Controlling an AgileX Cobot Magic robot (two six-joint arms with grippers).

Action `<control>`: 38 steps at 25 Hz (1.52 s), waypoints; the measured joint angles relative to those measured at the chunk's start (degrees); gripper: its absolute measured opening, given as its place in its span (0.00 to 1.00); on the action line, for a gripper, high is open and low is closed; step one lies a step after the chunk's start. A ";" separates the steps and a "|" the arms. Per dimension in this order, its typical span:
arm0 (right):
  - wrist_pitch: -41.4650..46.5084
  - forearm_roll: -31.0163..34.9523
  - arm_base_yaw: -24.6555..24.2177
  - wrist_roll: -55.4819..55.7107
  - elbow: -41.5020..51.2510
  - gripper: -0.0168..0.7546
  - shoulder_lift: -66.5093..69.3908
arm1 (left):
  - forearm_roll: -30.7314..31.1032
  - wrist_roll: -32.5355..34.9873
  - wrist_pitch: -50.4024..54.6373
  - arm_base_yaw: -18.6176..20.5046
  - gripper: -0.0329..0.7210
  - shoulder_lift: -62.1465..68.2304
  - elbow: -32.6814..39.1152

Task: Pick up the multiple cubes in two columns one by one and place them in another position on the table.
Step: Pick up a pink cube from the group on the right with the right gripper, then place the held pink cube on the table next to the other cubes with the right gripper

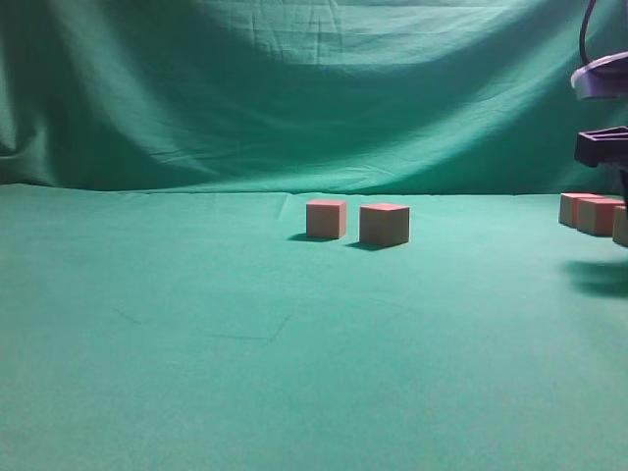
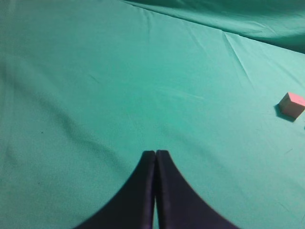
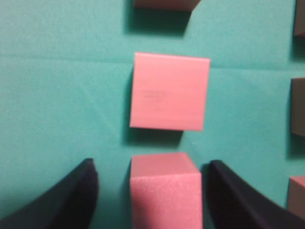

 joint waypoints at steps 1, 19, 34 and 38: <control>0.00 0.00 0.00 0.00 0.00 0.52 0.00 | 0.00 0.00 0.00 0.00 0.04 0.00 0.00; 28.15 4.31 5.48 -5.47 -14.54 0.38 -4.89 | 0.00 0.00 0.00 0.00 0.04 0.00 0.00; 27.91 13.63 35.59 -9.64 -21.89 0.38 -5.67 | 0.00 0.00 0.00 0.00 0.04 0.00 0.00; 27.43 13.54 38.87 -5.84 -29.74 0.38 -2.43 | 0.00 0.00 0.00 0.00 0.04 0.00 0.00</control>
